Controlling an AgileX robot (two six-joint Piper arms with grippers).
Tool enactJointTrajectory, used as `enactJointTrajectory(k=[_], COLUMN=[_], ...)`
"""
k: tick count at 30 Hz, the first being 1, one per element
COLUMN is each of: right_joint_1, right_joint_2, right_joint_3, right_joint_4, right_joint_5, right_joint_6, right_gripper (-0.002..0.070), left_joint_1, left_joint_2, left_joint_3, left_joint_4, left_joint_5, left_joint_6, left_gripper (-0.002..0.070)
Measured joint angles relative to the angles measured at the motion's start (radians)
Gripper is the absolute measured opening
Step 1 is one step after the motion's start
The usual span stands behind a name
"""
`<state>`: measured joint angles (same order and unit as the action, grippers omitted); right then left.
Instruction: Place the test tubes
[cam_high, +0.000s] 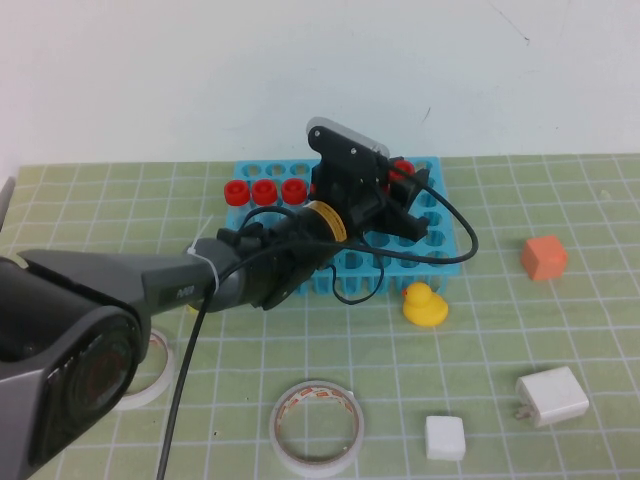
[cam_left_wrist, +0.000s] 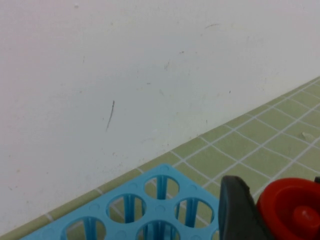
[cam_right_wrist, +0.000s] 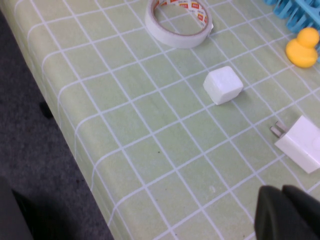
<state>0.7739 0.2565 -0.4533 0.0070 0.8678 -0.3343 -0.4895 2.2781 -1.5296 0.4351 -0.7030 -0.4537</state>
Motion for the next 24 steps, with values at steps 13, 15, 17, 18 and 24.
enactJointTrajectory(k=[13, 15, 17, 18, 24], right_joint_1=[0.0, 0.0, 0.0, 0.0, 0.0], right_joint_2=[0.0, 0.0, 0.0, 0.0, 0.0], right_joint_3=[0.0, 0.0, 0.0, 0.0, 0.0], right_joint_4=[0.0, 0.0, 0.0, 0.0, 0.0], right_joint_5=[0.0, 0.0, 0.0, 0.0, 0.0], right_joint_6=[0.0, 0.0, 0.0, 0.0, 0.0], right_gripper=[-0.0001, -0.0001, -0.0001, -0.0001, -0.0001], left_joint_1=[0.0, 0.0, 0.0, 0.0, 0.0], left_joint_2=[-0.294, -0.369, -0.447, -0.501, -0.77], left_joint_3=[0.002, 0.002, 0.002, 0.002, 0.002], left_joint_4=[0.012, 0.01, 0.01, 0.01, 0.074], left_joint_5=[0.336, 0.351, 0.37, 0.386, 0.643], left_joint_6=[0.153, 0.18, 0.188, 0.193, 0.214], left_gripper=[0.0414, 0.0368, 0.0306, 0.0263, 0.0035])
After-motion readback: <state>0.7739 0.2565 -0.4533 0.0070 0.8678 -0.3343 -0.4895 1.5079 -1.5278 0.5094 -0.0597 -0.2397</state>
